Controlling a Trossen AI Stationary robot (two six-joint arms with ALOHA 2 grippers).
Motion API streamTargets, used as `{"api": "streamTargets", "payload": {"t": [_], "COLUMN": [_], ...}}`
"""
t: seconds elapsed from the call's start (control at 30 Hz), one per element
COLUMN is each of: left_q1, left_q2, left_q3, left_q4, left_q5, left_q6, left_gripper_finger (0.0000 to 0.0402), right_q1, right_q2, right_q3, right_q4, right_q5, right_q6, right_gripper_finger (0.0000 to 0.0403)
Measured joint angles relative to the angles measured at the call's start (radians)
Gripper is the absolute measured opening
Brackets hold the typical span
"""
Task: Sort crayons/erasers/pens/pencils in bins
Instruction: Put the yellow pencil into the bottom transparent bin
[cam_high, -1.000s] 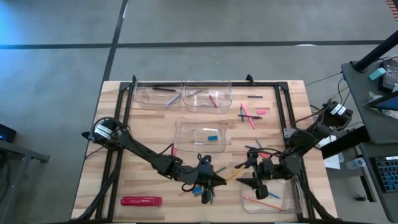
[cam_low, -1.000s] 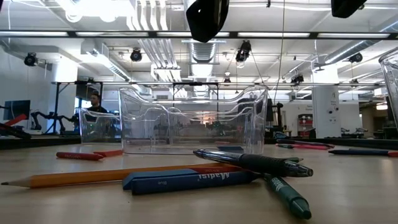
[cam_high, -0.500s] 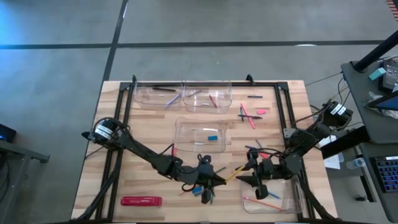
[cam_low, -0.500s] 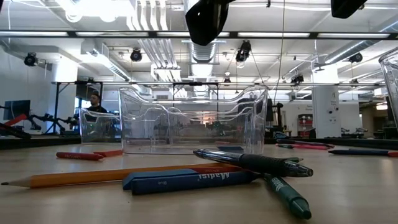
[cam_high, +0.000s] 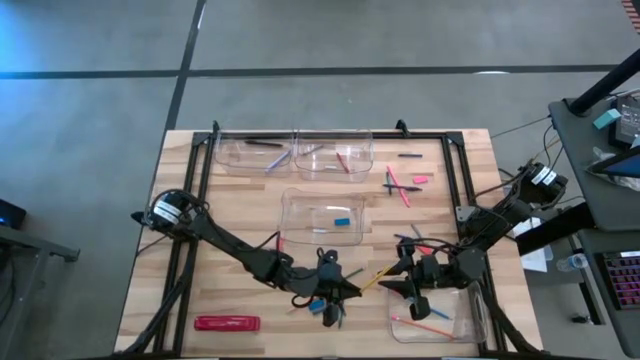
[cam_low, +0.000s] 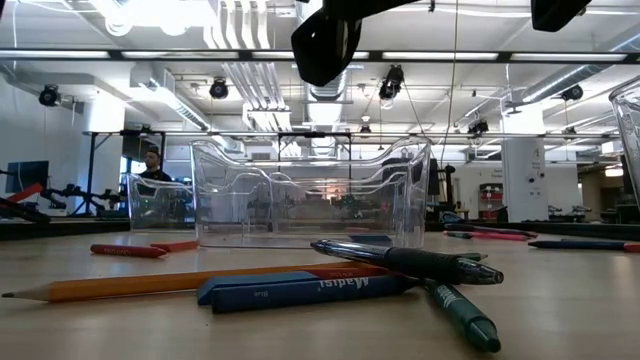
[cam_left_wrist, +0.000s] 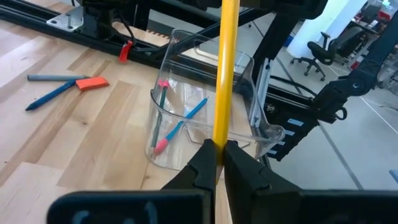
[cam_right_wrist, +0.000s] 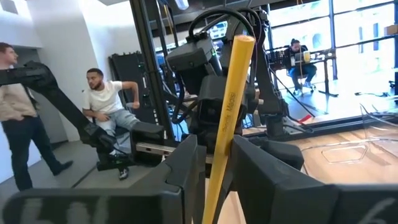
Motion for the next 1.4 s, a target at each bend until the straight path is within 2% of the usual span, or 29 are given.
{"api": "streamTargets", "payload": {"t": [0.53, 0.63, 0.73, 0.87, 1.03, 1.1, 1.17, 1.3, 1.4], "left_q1": [0.000, 0.000, 0.002, 0.016, 0.032, 0.035, 0.035, 0.029, 0.020], "left_q2": [0.000, 0.000, 0.000, -0.037, -0.135, -0.174, -0.207, -0.247, -0.255], "left_q3": [-0.005, -0.005, -0.005, -0.005, -0.005, -0.006, -0.008, -0.012, -0.028], "left_q4": [-0.053, -0.055, -0.055, -0.075, -0.211, -0.256, -0.281, -0.339, -0.355], "left_q5": [0.040, 0.040, 0.040, 0.065, 0.064, 0.058, 0.049, 0.036, 0.035], "left_q6": [-0.026, -0.027, -0.030, -0.003, 0.054, 0.076, 0.087, 0.105, 0.105], "left_gripper_finger": [0.0000, 0.0008, 0.0032, 0.0084, 0.0144, 0.0158, 0.0166, 0.0168, 0.0168], "right_q1": [0.000, 0.000, 0.000, 0.000, 0.001, 0.005, 0.006, 0.007, 0.010], "right_q2": [0.000, 0.000, 0.000, -0.002, -0.026, -0.049, -0.088, -0.162, -0.155], "right_q3": [0.000, 0.001, 0.001, 0.001, 0.025, 0.055, 0.113, 0.312, 0.491], "right_q4": [-0.029, -0.033, -0.035, -0.038, -0.098, -0.219, -0.430, -1.041, -1.485], "right_q5": [-0.001, -0.002, -0.002, -0.001, -0.001, -0.002, -0.003, -0.031, -0.082], "right_q6": [-0.004, -0.004, -0.007, -0.009, 0.062, 0.079, 0.127, 0.354, 0.525], "right_gripper_finger": [0.0018, 0.0016, 0.0016, 0.0015, 0.0015, 0.0015, 0.0014, 0.0014, 0.0014]}}
